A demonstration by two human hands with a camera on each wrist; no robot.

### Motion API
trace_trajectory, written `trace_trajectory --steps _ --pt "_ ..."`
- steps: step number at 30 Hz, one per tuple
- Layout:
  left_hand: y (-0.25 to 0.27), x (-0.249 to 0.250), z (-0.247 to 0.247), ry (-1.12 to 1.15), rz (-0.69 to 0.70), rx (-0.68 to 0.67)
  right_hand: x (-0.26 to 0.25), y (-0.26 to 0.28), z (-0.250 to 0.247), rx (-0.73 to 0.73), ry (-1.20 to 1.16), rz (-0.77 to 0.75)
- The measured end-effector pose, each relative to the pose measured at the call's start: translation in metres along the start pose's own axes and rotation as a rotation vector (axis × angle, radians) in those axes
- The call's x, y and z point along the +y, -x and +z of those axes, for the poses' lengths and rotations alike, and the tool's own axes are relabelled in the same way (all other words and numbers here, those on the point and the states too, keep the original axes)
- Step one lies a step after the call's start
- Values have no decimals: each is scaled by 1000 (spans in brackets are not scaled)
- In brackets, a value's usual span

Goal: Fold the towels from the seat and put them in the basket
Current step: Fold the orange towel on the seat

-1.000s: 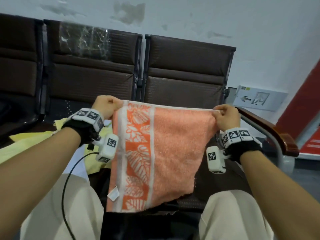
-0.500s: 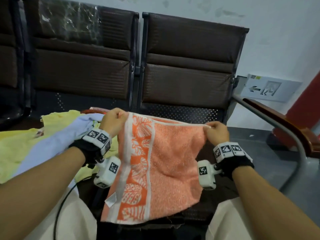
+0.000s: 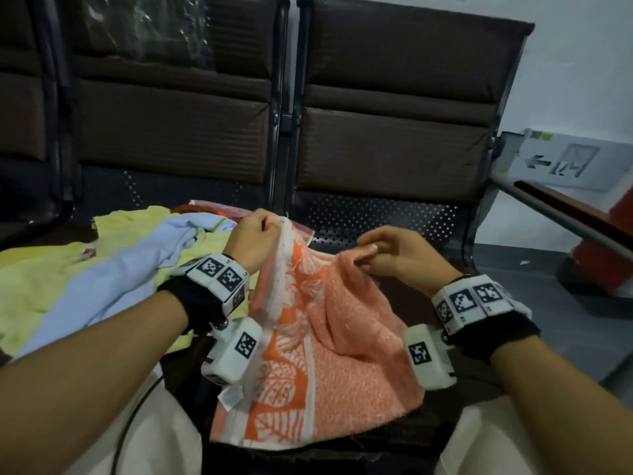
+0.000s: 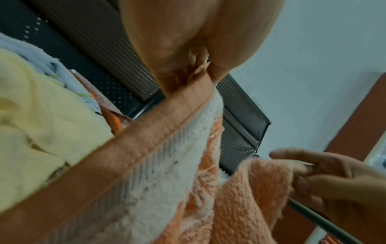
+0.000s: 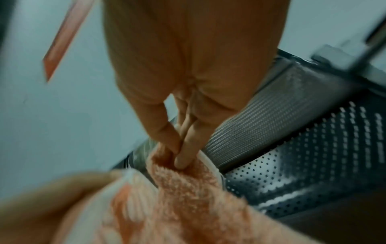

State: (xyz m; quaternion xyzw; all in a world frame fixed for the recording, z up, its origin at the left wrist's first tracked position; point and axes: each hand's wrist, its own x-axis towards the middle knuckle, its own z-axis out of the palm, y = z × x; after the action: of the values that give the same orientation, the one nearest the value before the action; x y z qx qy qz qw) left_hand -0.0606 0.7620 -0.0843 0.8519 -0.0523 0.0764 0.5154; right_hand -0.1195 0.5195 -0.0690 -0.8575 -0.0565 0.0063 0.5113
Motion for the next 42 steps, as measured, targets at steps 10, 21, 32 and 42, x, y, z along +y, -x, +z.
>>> trace_trajectory --steps 10,21,32,42 --pt "21 19 -6 166 193 -86 -36 10 7 95 306 -459" --pt "36 29 -3 222 64 -347 -18 -11 50 151 116 -234" --pt "40 29 -8 146 191 -388 -23 -1 49 38 155 -181" --pt "32 18 -23 -79 390 -216 -22 10 11 -179 1000 -172"
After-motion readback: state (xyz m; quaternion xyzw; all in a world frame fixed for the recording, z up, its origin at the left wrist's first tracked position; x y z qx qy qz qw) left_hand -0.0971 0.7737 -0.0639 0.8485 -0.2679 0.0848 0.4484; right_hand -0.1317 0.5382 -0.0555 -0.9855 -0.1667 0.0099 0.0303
